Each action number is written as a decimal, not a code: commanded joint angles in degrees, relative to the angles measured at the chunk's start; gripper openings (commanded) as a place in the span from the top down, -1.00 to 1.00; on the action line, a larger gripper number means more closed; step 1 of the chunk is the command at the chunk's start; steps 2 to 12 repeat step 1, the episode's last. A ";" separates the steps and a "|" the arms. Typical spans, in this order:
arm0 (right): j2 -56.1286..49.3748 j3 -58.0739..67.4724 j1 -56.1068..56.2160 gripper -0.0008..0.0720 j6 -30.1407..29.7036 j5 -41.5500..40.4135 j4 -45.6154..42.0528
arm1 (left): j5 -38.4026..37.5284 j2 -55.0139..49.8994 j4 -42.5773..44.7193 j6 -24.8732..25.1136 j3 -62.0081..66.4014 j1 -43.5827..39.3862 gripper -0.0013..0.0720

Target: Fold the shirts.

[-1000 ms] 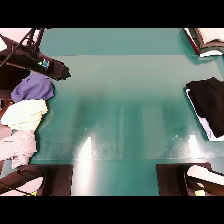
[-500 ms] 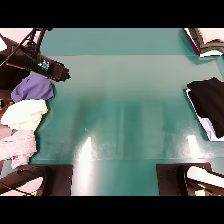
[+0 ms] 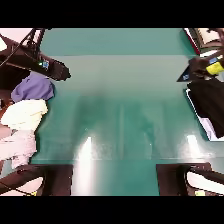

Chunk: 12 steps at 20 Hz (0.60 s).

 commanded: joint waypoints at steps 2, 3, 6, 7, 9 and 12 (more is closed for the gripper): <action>0.04 0.00 4.48 0.93 -0.59 -0.31 0.31 | 0.39 -0.02 0.00 0.00 0.02 -0.02 0.90; 0.04 0.00 4.48 0.93 -0.59 -0.31 0.31 | 0.39 -0.02 0.00 0.00 0.02 -0.02 0.90; 0.04 0.00 4.48 0.93 -0.59 -0.31 0.31 | 0.39 -0.02 0.00 0.00 0.02 -0.02 0.90; 0.04 0.00 4.48 0.93 -0.59 -0.31 0.31 | 0.39 -0.02 0.00 0.00 0.02 -0.02 0.90; 0.04 0.00 4.48 0.93 -0.59 -0.31 0.31 | 0.39 -0.02 0.00 0.00 0.02 -0.02 0.90; 0.04 0.00 4.48 0.93 -0.59 -0.31 0.31 | 0.39 -0.02 0.00 0.00 0.02 -0.02 0.90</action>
